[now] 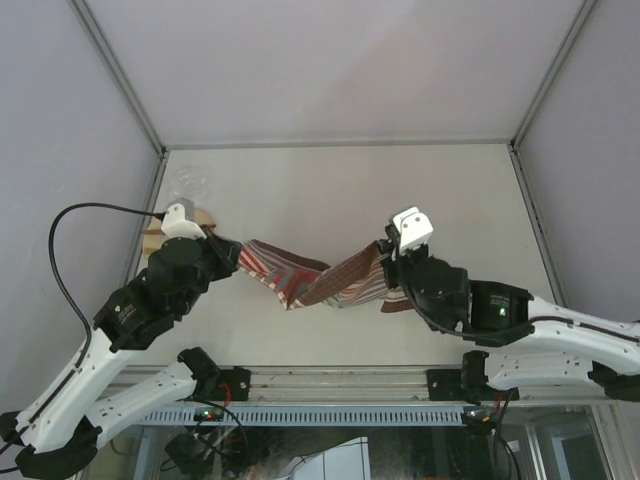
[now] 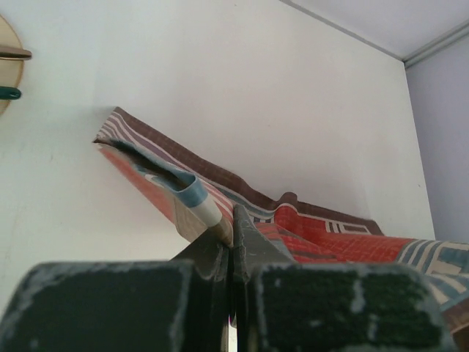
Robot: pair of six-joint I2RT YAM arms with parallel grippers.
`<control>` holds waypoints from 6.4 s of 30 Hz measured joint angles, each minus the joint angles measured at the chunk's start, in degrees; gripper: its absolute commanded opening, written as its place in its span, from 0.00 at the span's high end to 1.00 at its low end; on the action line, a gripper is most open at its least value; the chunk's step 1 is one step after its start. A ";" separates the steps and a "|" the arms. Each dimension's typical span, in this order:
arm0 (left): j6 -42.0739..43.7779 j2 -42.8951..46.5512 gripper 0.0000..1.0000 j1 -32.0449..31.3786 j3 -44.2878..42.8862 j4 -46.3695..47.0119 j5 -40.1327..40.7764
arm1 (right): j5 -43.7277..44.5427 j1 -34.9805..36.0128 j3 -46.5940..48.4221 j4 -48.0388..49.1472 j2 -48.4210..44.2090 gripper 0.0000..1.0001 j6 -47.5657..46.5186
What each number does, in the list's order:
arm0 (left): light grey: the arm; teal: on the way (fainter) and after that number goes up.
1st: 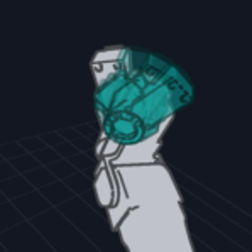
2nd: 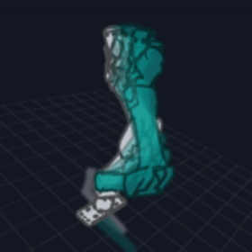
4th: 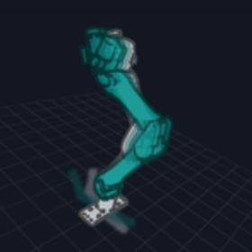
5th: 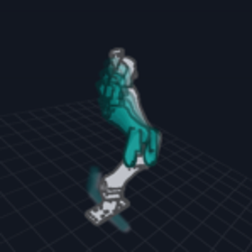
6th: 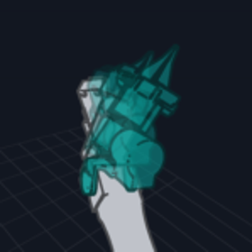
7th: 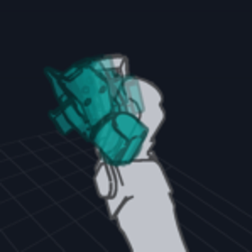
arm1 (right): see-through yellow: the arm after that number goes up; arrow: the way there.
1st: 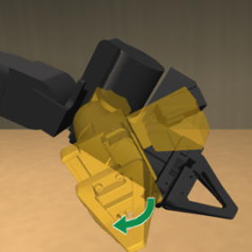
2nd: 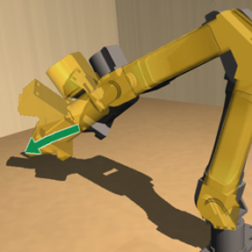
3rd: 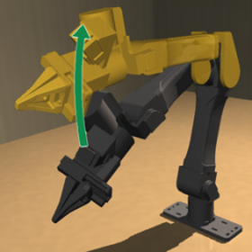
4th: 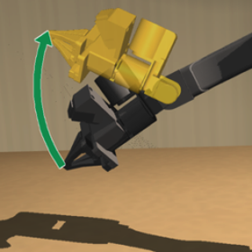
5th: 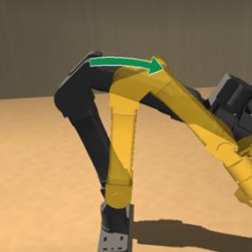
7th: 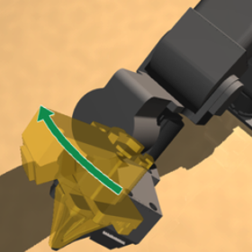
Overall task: Set the dinner table for one person
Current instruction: Flatten out the napkin at the center of the board.
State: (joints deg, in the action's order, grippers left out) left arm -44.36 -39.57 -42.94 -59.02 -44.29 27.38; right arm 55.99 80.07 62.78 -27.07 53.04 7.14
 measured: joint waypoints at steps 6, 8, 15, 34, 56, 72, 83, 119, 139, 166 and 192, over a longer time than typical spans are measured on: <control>1.70 0.20 1.00 2.54 -0.22 0.09 0.94 | -21.77 -20.48 -1.18 -0.96 -5.31 1.00 2.16; 1.97 0.11 1.00 3.61 -0.22 0.07 0.87 | -26.64 -26.40 -1.18 -1.09 -6.05 1.00 3.04; 3.78 -1.46 1.00 5.53 -3.48 -1.64 0.33 | -34.69 -30.51 -0.42 -1.75 -5.51 1.00 3.52; 10.78 -16.00 1.00 7.37 -36.00 -4.33 -3.82 | -41.51 -39.26 32.72 -13.60 6.86 1.00 1.01; 4.85 -5.14 1.00 7.39 -25.14 -9.44 -12.79 | -29.00 -20.81 22.97 -22.71 0.07 1.00 4.00; 5.42 -10.71 1.00 9.31 -20.98 -5.97 -11.56 | -36.83 -40.00 15.82 -17.33 2.47 1.00 4.63; 7.50 -28.50 1.00 22.05 -20.90 5.09 -18.27 | -51.23 -58.29 14.38 -7.65 14.64 1.00 4.39; 7.56 -79.84 1.00 30.45 -55.01 7.63 -22.12 | -60.28 -66.79 35.39 5.33 58.86 1.00 1.25; 8.39 -86.66 0.00 33.00 -62.25 8.57 -21.68 | -56.11 -67.14 50.99 6.69 73.70 0.41 -1.88; 12.52 -67.67 0.00 15.65 -18.12 21.79 -19.96 | -42.62 -55.69 -9.60 17.70 30.84 0.43 13.70; 13.77 -64.61 0.00 9.25 -8.24 25.86 -16.59 | -32.37 -69.24 -36.68 27.28 15.63 0.45 30.93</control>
State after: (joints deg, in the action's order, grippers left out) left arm -30.59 -104.18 -33.69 -67.26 -18.44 10.79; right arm 23.62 10.83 26.11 0.21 68.66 38.06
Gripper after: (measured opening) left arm 0.998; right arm 0.552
